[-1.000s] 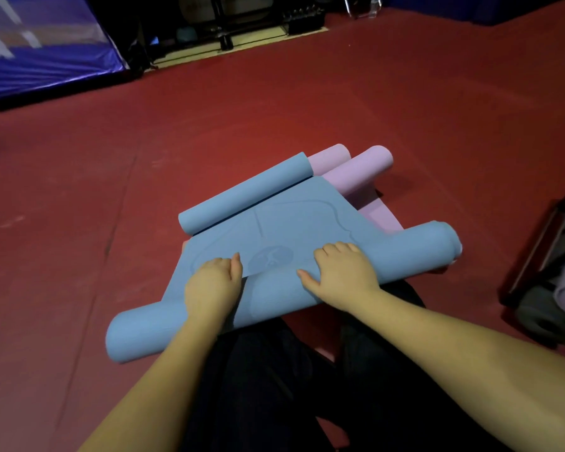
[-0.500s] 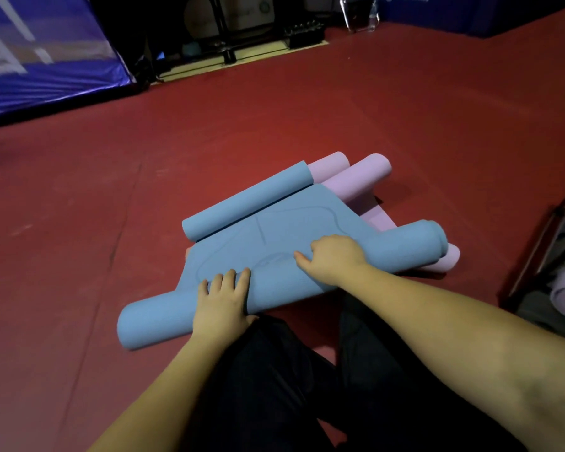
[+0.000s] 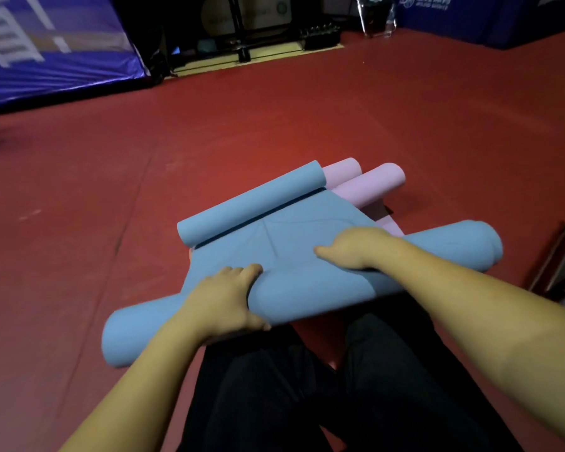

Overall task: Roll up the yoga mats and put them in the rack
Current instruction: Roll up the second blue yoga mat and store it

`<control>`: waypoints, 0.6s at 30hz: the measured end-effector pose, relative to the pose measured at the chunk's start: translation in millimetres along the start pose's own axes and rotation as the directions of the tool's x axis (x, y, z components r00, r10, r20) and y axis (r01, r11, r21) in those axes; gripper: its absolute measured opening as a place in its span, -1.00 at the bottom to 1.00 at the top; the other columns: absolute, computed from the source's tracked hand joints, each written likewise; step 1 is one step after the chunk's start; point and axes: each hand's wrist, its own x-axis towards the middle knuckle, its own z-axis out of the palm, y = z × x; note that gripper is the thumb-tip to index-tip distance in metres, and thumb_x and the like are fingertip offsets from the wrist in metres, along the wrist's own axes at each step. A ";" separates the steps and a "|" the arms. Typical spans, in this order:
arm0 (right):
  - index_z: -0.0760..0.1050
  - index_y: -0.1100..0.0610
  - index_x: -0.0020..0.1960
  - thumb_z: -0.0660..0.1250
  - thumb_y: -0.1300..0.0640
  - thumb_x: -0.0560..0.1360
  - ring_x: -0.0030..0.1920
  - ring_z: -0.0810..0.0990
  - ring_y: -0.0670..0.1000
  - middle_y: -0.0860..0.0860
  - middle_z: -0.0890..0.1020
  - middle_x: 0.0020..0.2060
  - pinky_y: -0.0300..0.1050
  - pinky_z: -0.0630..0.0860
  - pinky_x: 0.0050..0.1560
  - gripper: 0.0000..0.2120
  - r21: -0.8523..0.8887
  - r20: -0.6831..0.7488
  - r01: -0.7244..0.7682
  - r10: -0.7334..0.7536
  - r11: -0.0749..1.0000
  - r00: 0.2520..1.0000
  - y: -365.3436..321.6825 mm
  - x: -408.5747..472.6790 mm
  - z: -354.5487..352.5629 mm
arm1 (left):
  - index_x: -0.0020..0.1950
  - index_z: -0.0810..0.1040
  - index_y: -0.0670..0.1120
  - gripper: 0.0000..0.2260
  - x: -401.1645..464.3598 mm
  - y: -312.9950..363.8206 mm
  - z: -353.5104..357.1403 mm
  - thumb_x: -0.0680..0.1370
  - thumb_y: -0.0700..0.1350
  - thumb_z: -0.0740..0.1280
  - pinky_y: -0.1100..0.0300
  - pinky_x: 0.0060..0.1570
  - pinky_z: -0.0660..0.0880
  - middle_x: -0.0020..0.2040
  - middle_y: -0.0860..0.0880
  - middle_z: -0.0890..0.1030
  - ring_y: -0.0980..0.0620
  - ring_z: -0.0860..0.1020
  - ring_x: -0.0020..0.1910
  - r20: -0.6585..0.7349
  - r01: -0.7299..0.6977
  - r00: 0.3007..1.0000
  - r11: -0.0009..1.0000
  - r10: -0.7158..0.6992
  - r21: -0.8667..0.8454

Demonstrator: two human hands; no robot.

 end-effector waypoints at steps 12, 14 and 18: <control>0.56 0.16 0.04 0.06 -0.14 0.64 0.16 0.52 0.17 0.13 0.57 0.11 0.00 0.45 0.07 -0.56 0.053 -0.255 0.110 -0.093 0.993 0.962 -8.6 17.7 32.6 | 0.37 0.44 0.15 -0.15 39.1 -31.7 18.7 0.11 0.34 0.51 0.01 0.29 0.38 0.13 0.13 0.40 0.09 0.42 0.18 0.358 0.120 0.934 0.933 0.010 -0.338; 0.54 0.15 0.02 0.06 -0.20 0.62 0.16 0.49 0.16 0.11 0.57 0.05 0.00 0.42 0.03 -0.53 0.022 -0.342 0.117 -0.102 0.993 0.934 -14.1 8.3 43.7 | 0.31 0.51 0.15 -0.25 46.1 -35.8 18.6 0.14 0.29 0.54 0.04 0.27 0.40 0.09 0.15 0.44 0.09 0.47 0.13 0.371 0.138 0.929 0.913 0.016 -0.384; 0.57 0.18 -0.10 -0.03 -0.36 0.46 -0.03 0.54 0.20 0.13 0.58 -0.14 0.06 0.49 -0.02 -0.33 -0.038 -0.515 0.127 -0.129 0.991 0.848 -16.6 -7.1 77.4 | 0.24 0.56 0.13 -0.33 59.0 -42.8 21.2 0.15 0.22 0.55 0.08 0.29 0.40 0.12 0.16 0.52 0.09 0.51 0.15 0.396 0.178 0.918 0.874 0.018 -0.452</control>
